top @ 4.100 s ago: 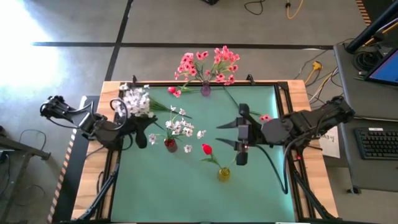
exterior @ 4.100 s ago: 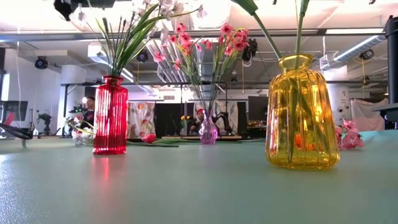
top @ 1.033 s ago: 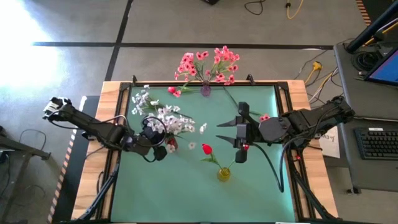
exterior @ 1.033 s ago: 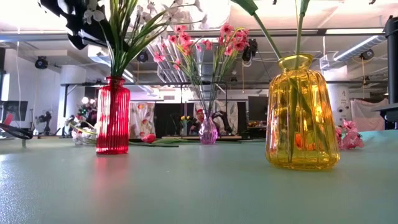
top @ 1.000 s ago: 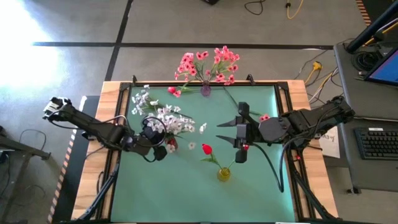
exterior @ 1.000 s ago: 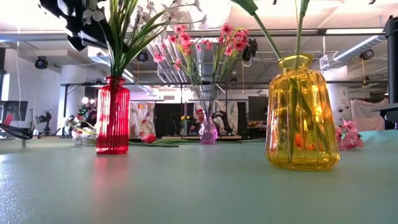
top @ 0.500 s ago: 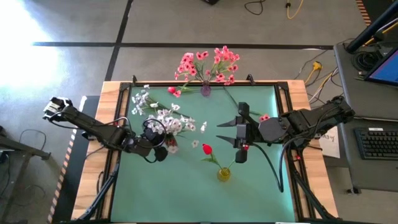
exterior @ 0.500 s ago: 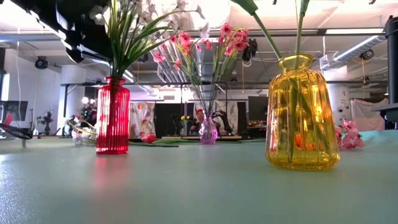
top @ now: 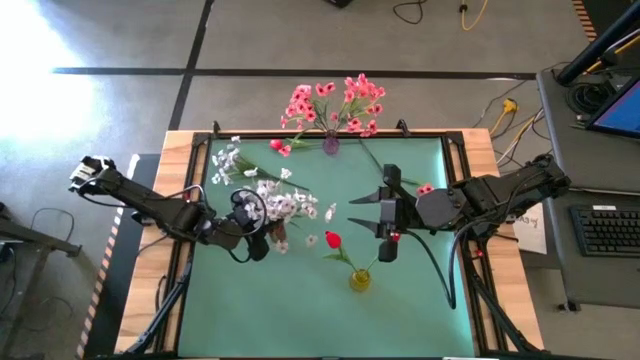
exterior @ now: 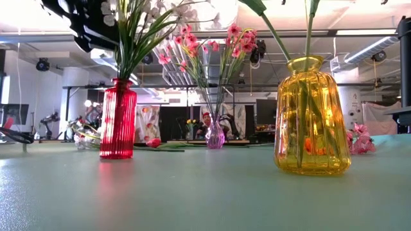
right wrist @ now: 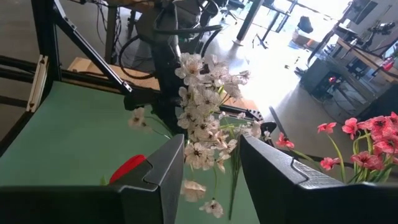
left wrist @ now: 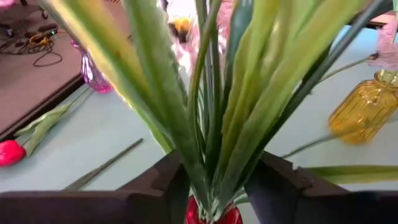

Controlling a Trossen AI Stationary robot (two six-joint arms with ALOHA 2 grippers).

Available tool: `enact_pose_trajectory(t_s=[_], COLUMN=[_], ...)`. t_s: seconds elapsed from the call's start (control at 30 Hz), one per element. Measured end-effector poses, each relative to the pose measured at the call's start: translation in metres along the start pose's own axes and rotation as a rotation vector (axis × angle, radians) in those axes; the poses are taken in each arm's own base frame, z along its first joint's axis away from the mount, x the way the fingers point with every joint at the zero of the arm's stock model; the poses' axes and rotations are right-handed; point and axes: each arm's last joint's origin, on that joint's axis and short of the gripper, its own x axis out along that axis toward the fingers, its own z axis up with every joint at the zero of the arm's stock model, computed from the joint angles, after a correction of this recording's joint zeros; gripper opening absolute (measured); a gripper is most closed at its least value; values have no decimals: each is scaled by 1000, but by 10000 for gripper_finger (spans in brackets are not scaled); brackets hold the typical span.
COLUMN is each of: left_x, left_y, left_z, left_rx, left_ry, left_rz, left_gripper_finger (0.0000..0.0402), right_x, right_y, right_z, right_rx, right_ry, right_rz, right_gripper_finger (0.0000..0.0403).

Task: Sort flowers into vase by color
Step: Put the bottom white flower into the red flower vase

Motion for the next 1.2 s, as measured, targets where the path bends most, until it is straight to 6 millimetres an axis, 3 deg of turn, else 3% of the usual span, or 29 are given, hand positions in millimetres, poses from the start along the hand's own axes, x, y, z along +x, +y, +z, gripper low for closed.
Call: enact_pose_trajectory(t_s=[0.17,0.4,0.57,0.83,1.2], left_x=[-6,-15,-15,-15,-10], left_y=[1,4,5,5,7], left_z=[9,22,22,21,8], left_rx=[17,47,48,41,19], left_ry=[13,27,24,26,49], left_rz=[10,51,56,57,74], left_gripper_finger=[162,160,121,10,9], right_x=[0,0,0,0,0], right_y=[0,0,0,0,0], right_z=[0,0,0,0,0], right_rx=[0,0,0,0,0], right_ry=[0,0,0,-1,-1], right_rz=[0,0,0,0,0], right_gripper_finger=[151,151,151,151,151])
